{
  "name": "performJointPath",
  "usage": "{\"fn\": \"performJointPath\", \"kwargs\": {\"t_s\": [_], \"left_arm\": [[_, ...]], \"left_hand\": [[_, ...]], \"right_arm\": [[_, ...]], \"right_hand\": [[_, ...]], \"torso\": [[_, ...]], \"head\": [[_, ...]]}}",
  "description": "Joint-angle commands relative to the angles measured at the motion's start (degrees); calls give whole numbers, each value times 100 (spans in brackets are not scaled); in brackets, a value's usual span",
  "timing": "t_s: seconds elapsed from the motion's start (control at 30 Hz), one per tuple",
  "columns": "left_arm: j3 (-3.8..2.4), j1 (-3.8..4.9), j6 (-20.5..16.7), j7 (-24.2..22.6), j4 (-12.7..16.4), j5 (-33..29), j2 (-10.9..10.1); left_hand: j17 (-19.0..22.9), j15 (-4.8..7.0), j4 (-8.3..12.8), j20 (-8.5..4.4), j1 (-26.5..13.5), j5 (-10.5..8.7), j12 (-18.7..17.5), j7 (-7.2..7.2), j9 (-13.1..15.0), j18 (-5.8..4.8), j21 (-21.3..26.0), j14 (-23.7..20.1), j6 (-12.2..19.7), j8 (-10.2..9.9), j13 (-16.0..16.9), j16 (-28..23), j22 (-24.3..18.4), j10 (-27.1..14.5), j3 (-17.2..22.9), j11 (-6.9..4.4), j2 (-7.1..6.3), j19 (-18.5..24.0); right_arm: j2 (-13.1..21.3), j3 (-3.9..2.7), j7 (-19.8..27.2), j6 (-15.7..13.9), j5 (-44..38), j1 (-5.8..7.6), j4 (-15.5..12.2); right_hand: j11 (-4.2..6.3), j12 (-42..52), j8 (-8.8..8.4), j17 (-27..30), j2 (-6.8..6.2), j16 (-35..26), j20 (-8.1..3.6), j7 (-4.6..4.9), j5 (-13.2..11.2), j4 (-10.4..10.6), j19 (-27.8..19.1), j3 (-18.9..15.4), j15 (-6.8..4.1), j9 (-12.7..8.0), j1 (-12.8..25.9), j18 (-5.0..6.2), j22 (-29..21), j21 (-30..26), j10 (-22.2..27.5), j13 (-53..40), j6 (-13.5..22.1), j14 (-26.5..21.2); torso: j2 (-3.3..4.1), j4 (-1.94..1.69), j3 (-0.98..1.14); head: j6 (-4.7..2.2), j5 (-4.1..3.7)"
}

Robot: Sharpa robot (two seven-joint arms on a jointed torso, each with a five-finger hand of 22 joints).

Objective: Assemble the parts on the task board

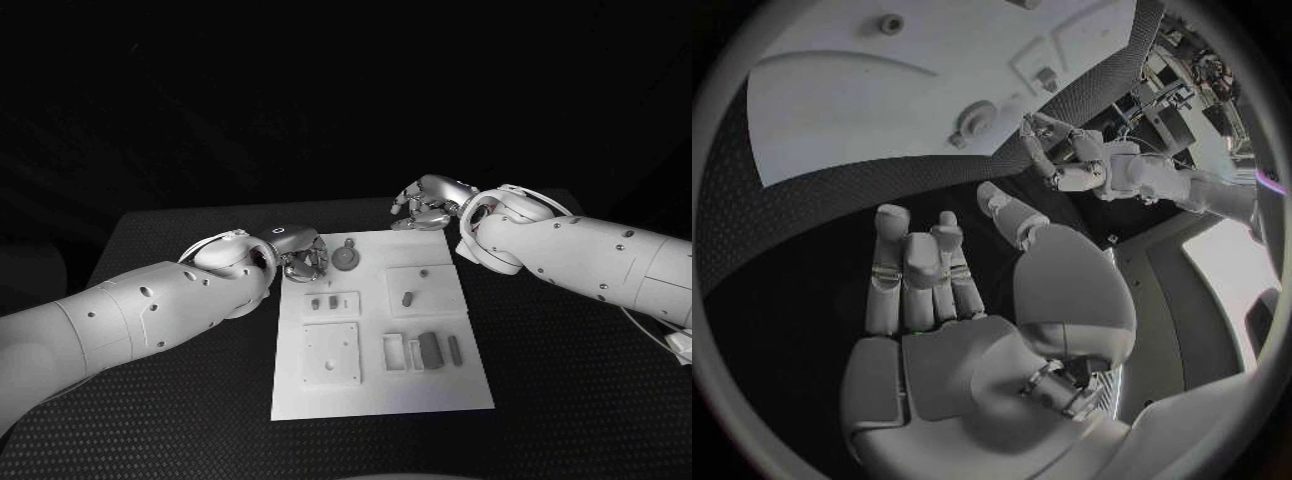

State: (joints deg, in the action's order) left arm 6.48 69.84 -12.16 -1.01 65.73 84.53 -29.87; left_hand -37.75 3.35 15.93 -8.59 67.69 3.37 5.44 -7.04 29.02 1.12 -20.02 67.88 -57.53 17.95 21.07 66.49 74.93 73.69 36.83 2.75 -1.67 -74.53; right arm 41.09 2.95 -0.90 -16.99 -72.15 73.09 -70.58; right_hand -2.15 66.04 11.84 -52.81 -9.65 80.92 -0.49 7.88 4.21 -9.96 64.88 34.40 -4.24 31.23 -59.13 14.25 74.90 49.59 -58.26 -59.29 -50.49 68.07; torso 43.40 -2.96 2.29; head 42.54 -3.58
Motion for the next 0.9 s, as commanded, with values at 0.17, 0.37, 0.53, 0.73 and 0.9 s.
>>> {"fn": "performJointPath", "kwargs": {"t_s": [0.17, 0.37, 0.53, 0.73, 0.9], "left_arm": [[15, 3, 211, -45, 8, -9, 39], [47, -4, 258, -56, 26, -9, 49], [50, -11, 361, -82, 85, -9, 39], [50, -12, 335, -62, 86, -9, 50], [50, -12, 347, -57, 57, 30, 69]], "left_hand": [[-5, 27, 1, -40, -14, 18, 15, -5, 6, 383, 31, 70, -54, 27, 10, 20, 105, 27, 31, -1, 43, -16], [-5, 28, 1, -41, -15, 18, 13, -5, 7, 382, 33, 70, -53, 26, 12, 18, 104, 29, 34, -2, 46, -16], [-5, 28, 1, -42, -17, 18, 11, -5, 7, 380, 35, 70, -53, 25, 13, 17, 104, 30, 35, -2, 50, -16], [-6, 28, 1, -42, -21, 18, 7, -6, 7, 379, 39, 69, -51, 24, 14, 16, 104, 30, 37, -1, 54, -15], [-6, 28, 2, -43, -22, 19, 5, -6, 7, 378, 41, 69, -50, 23, 15, 15, 104, 30, 38, -1, 54, -14]], "right_arm": [[-9, -2, 52, 31, -4, -2, 2], [-11, -2, 54, 31, -4, -2, 5], [-11, -2, 54, 30, -4, -2, 5], [-16, -2, 54, 26, -4, -2, 6], [-14, -2, 54, 26, -4, -2, 5]], "right_hand": [[-24, 30, 1, -6, 36, -16, -17, 98, 30, -1, 17, 0, 44, -7, 20, 75, 114, -34, 3, 9, 48, 13], [-24, 31, 1, -6, 36, -16, -17, 98, 30, -2, 17, -1, 44, -7, 20, 75, 113, -34, 3, 9, 49, 13], [-24, 31, 1, -6, 36, -16, -17, 98, 30, -3, 18, -1, 44, -7, 19, 75, 113, -34, 3, 10, 49, 13], [-24, 32, 2, -7, 37, -16, -17, 98, 30, -3, 18, -1, 44, -7, 20, 75, 113, -34, 4, 10, 50, 14], [-24, 32, 2, -7, 37, -16, -17, 99, 30, -3, 18, -1, 44, -8, 20, 75, 113, -34, 4, 11, 50, 14]], "torso": [[-9, 0, 12], [-6, -3, 13], [-7, 5, 15], [-3, 8, 16], [-7, 3, 16]], "head": [[17, -6], [25, -11], [26, -10], [24, -20], [26, -29]]}}
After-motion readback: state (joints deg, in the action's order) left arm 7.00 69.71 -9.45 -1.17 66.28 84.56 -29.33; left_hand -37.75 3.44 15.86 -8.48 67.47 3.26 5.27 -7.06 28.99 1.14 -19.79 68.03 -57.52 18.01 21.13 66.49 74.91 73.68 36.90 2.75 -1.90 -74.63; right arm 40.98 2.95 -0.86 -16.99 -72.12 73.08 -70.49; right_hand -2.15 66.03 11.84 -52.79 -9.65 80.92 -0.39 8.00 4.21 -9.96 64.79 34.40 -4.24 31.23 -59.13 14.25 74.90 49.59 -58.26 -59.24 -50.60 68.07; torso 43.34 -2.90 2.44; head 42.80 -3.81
